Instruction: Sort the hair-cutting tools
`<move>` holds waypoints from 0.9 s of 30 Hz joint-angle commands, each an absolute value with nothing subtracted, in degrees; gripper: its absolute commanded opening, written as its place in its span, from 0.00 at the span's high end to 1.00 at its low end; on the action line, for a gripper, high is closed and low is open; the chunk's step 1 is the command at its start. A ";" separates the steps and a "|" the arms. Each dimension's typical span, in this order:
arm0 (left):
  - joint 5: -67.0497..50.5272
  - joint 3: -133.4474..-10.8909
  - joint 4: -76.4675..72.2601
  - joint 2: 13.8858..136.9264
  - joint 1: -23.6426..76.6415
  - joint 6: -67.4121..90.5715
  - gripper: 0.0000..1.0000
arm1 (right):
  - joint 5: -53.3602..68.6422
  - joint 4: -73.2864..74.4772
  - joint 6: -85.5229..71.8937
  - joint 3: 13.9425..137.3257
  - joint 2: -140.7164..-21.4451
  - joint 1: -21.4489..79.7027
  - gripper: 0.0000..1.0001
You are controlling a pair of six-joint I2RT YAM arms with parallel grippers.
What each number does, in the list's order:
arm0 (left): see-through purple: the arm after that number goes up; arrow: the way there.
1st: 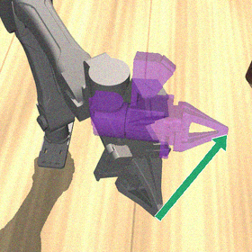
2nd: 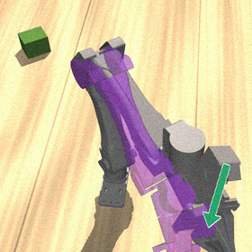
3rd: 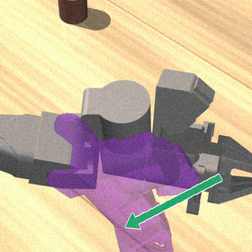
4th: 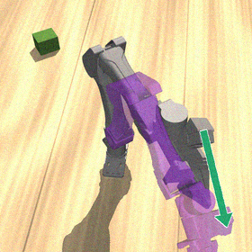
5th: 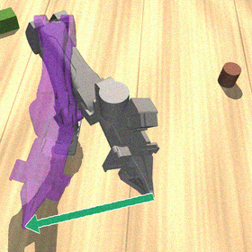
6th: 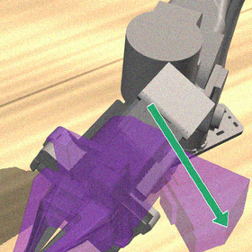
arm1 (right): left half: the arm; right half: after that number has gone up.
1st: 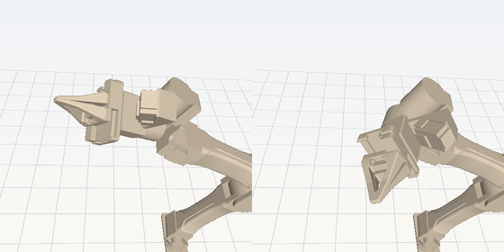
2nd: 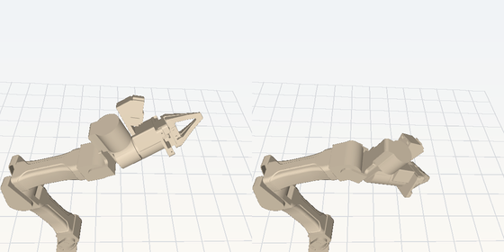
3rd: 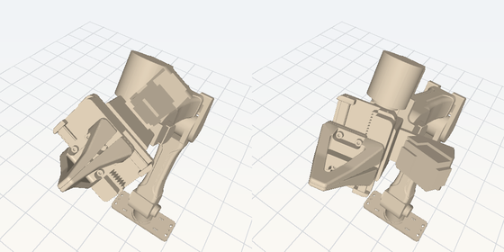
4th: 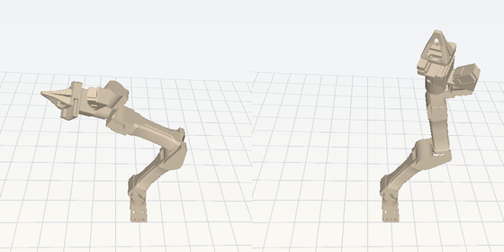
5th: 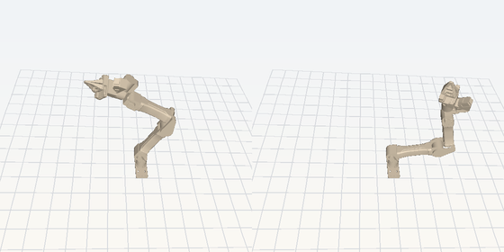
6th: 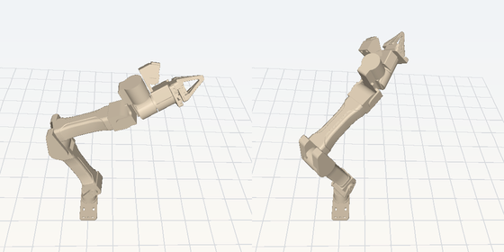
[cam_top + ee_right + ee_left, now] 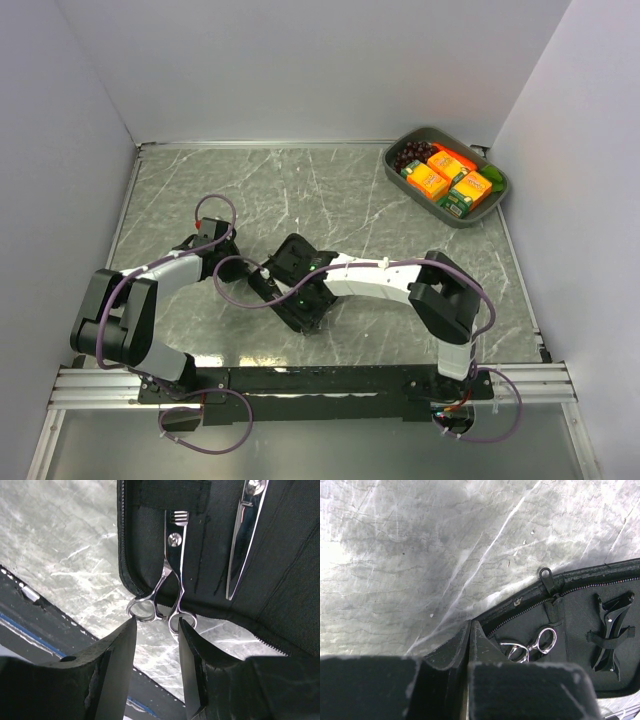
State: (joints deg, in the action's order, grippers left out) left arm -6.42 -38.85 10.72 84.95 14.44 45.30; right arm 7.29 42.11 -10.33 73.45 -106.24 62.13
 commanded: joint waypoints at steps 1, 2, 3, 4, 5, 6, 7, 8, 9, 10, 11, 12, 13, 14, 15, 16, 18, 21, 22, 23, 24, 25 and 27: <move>-6.24 -37.26 14.50 86.31 14.85 45.09 0.96 | 6.50 40.43 -11.51 73.65 -107.84 62.40 0.53; -6.24 -37.44 14.59 86.31 14.85 45.09 0.96 | 6.50 40.43 -11.69 73.57 -108.28 62.49 0.53; -6.24 -37.53 14.59 86.31 14.85 45.00 0.96 | 6.59 40.08 -11.78 73.48 -108.46 62.40 0.54; -6.24 -37.53 14.68 86.40 14.85 45.00 0.96 | 6.59 39.90 -11.78 73.30 -108.63 62.49 0.54; -6.24 -37.62 14.68 86.31 14.85 45.00 0.96 | 6.59 39.64 -11.95 72.95 -108.98 62.49 0.54; -6.24 -37.70 14.68 86.48 14.85 45.00 0.96 | 6.42 39.64 -12.04 72.86 -109.07 62.58 0.54; -6.24 -37.62 14.59 86.57 14.85 45.00 0.96 | 6.24 39.29 -12.04 72.69 -109.33 62.58 0.54; -6.33 -37.70 14.59 86.49 14.85 45.00 0.96 | 5.89 39.11 -12.04 72.25 -109.42 62.58 0.54; -6.33 -37.62 14.68 86.66 14.85 45.00 0.96 | 5.63 39.20 -12.22 72.16 -109.60 62.58 0.54; -6.33 -37.70 14.68 86.57 14.85 45.00 0.96 | 4.75 39.29 -12.22 72.16 -109.77 62.49 0.55; -6.33 -37.71 14.68 86.57 14.85 45.00 0.96 | 4.57 39.29 -12.22 71.98 -109.86 62.58 0.56; -6.33 -37.71 14.50 86.57 14.85 45.00 0.96 | 4.31 39.29 -12.22 71.90 -109.86 62.58 0.58; -6.33 -37.71 14.59 86.57 14.85 45.00 0.96 | 3.70 39.37 -12.30 71.89 -109.95 62.49 0.59; -6.42 -37.71 14.59 86.66 14.85 45.00 0.96 | 3.43 39.46 -12.22 71.98 -109.95 62.58 0.60; -6.42 -37.71 14.50 86.75 14.85 45.00 0.96 | 3.17 39.38 -12.30 71.98 -109.95 62.49 0.65; -6.42 -37.62 14.50 86.75 14.85 45.09 0.96 | 2.64 39.29 -12.30 71.98 -110.04 62.58 0.67; -6.50 -37.62 14.41 86.75 14.85 45.09 0.96 | 2.29 39.29 -12.22 72.16 -110.30 62.58 0.73; -6.59 -37.79 14.33 86.92 14.85 45.09 0.96 | 1.76 39.38 -11.87 72.95 -111.00 62.49 0.79; -6.77 -37.79 14.33 86.92 14.85 45.00 0.96 | 1.58 39.20 -11.52 73.47 -111.27 62.58 0.80; -6.68 -37.79 14.33 87.10 14.85 45.00 0.96 | 1.41 39.29 -11.43 73.82 -111.36 62.49 0.82; -6.85 -37.79 14.33 87.10 14.85 45.00 0.96 | 1.32 39.29 -11.16 74.70 -111.44 62.58 0.84; -6.86 -37.88 14.24 87.19 14.85 45.00 0.96 | 1.23 39.46 -10.73 75.32 -111.53 62.67 0.86; -6.86 -37.79 14.24 87.19 14.94 45.00 0.96 | 0.53 40.51 -10.37 77.50 -112.06 62.49 0.87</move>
